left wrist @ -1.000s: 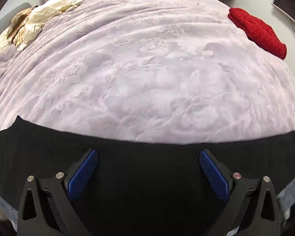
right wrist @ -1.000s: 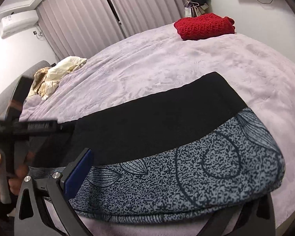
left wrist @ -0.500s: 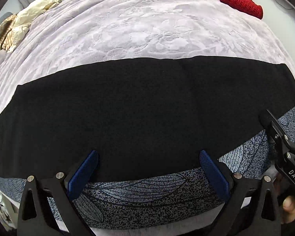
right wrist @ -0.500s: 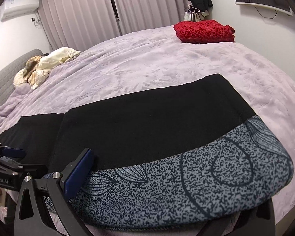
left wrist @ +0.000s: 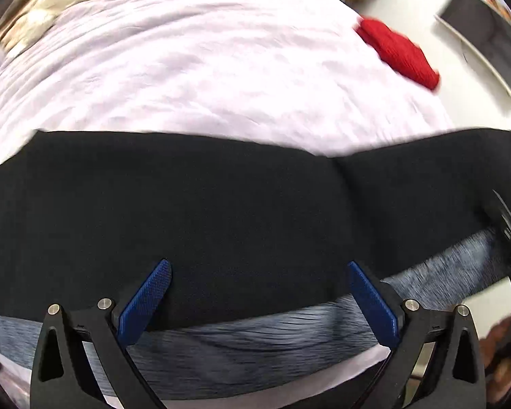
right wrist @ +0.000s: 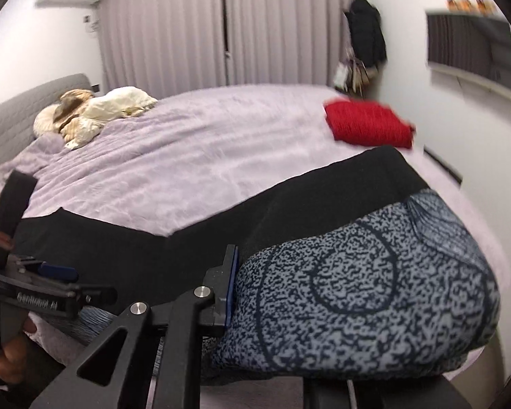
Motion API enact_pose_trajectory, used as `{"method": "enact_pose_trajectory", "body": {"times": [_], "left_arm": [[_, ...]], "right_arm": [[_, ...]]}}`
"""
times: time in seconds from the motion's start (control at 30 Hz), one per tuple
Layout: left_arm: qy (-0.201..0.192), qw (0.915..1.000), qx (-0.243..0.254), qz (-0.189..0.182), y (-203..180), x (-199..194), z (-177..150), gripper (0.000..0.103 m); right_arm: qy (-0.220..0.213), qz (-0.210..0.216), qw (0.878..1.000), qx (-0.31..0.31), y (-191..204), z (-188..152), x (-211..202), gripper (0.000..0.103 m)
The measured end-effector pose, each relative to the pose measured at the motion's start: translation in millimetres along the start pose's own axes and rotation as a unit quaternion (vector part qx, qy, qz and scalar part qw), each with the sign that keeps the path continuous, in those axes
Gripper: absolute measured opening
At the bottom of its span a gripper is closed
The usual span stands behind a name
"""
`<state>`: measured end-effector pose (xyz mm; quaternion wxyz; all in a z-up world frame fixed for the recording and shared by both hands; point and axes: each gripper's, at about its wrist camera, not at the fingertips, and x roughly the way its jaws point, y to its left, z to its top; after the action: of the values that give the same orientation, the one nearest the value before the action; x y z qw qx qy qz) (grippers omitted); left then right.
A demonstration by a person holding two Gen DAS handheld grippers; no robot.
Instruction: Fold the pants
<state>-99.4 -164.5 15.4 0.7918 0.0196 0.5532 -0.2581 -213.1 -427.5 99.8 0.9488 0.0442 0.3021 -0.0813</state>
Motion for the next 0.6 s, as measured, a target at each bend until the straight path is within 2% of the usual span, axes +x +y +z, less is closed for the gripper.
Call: {"method": "enact_pose_trajectory", "body": {"times": [0.1, 0.2, 0.3, 0.33, 0.5, 0.6], "left_arm": [[-0.012, 0.9989, -0.044, -0.009, 42.6, -17.1, 12.9, 0.103], [-0.044, 0.9953, -0.084, 0.023, 90.0, -40.7, 20.1, 0.103], [-0.070, 0.9837, -0.144, 0.082, 142.1, -61.3, 20.9, 0.103], [-0.073, 0.9805, -0.161, 0.086, 159.7, -66.2, 17.0, 0.103], [-0.064, 0.9707, -0.216, 0.085, 208.2, -68.5, 3.2, 0.103], [-0.071, 0.9638, -0.242, 0.086, 227.7, -70.2, -4.2, 0.103]], "right_arm": [[-0.032, 0.002, 0.997, -0.064, 42.0, 16.7, -11.6, 0.017], [-0.047, 0.007, 0.993, -0.111, 85.5, 24.3, -9.6, 0.017], [-0.057, 0.024, 0.987, -0.150, 129.1, 27.1, -3.7, 0.017], [-0.056, 0.030, 0.984, -0.165, 146.6, 26.4, 0.7, 0.017], [-0.022, 0.035, 0.975, -0.218, 230.4, 10.7, 31.0, 0.017], [0.023, 0.033, 0.961, -0.273, 281.5, -19.3, 56.9, 0.017]]}}
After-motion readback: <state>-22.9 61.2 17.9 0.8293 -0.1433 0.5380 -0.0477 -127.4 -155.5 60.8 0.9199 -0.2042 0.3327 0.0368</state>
